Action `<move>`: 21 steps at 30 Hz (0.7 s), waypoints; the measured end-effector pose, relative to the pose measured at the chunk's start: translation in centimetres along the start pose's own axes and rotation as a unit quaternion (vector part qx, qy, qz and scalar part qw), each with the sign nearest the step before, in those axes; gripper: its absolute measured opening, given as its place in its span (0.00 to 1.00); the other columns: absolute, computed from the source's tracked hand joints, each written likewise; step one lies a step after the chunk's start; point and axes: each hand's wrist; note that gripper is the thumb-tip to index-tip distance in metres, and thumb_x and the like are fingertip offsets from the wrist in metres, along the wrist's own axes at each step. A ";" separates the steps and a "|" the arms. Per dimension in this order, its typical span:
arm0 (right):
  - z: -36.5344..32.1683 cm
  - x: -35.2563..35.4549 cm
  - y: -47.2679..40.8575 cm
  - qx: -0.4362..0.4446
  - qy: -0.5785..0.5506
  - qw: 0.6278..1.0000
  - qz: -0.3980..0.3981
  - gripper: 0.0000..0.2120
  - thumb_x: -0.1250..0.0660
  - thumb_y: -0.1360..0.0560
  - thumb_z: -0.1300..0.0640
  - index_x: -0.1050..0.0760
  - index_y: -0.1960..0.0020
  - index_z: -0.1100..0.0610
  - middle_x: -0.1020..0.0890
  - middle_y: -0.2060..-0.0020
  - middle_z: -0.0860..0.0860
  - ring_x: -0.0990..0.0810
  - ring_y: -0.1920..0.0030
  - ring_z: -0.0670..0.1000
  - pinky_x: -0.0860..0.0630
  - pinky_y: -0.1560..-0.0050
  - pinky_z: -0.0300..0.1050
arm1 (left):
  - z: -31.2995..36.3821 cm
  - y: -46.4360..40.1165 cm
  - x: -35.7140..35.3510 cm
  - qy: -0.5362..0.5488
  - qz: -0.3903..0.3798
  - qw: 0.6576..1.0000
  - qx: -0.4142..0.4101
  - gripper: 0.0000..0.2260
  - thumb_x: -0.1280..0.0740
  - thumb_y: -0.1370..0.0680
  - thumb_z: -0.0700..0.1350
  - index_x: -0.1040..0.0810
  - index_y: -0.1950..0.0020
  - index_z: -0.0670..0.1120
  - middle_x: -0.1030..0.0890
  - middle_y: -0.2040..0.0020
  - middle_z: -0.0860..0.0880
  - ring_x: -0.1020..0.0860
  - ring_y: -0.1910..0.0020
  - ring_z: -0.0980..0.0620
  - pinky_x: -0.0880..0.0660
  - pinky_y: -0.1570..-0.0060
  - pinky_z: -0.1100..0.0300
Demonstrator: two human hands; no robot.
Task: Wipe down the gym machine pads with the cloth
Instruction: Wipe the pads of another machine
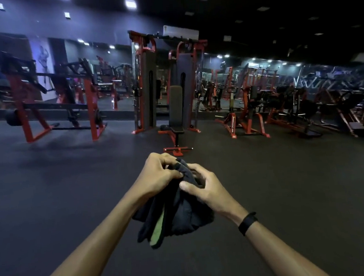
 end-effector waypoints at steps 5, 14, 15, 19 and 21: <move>6.1 1.5 -1.8 -0.065 0.063 0.996 0.017 0.37 0.22 0.35 0.39 0.40 0.35 0.44 0.24 0.38 0.48 0.21 0.39 0.43 0.21 0.40 0.48 | -3.2 -4.6 0.1 0.008 0.029 0.999 0.021 0.18 0.27 0.35 0.29 0.13 0.63 0.54 0.18 0.62 0.54 0.22 0.61 0.61 0.27 0.56 0.65; 14.8 8.8 -11.4 0.011 0.206 0.977 0.055 0.11 0.25 0.26 0.46 0.24 0.54 0.51 0.20 0.59 0.45 0.24 0.60 0.42 0.28 0.58 0.43 | -8.9 -15.7 0.8 0.056 0.053 0.996 0.045 0.15 0.28 0.33 0.25 0.12 0.58 0.44 0.14 0.54 0.45 0.18 0.54 0.51 0.23 0.42 0.53; 15.7 10.5 -13.2 0.002 0.229 0.972 0.061 0.12 0.27 0.27 0.42 0.23 0.55 0.49 0.19 0.59 0.45 0.23 0.59 0.44 0.25 0.56 0.48 | -9.4 -18.0 0.5 0.051 0.047 0.997 0.042 0.15 0.29 0.33 0.24 0.12 0.58 0.43 0.14 0.55 0.46 0.18 0.54 0.52 0.23 0.42 0.55; 14.9 17.4 -18.7 -0.082 0.326 0.942 -0.008 0.11 0.25 0.27 0.44 0.23 0.62 0.48 0.19 0.63 0.44 0.22 0.61 0.46 0.23 0.56 0.52 | -11.1 -25.2 0.0 0.000 -0.006 0.998 0.055 0.18 0.30 0.31 0.24 0.13 0.59 0.47 0.13 0.57 0.49 0.17 0.54 0.53 0.20 0.51 0.62; 13.3 20.9 -21.4 -0.149 0.305 0.930 -0.144 0.10 0.24 0.26 0.51 0.22 0.62 0.53 0.19 0.65 0.47 0.23 0.64 0.44 0.25 0.60 0.43 | -12.8 -28.3 -1.1 -0.023 -0.017 0.998 0.061 0.17 0.29 0.30 0.25 0.13 0.58 0.47 0.13 0.57 0.49 0.16 0.53 0.53 0.19 0.50 0.61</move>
Point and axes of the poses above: each hand's wrist, its own y-axis away from the middle knuckle, its own x-axis out of the back of the hand, z = x × y
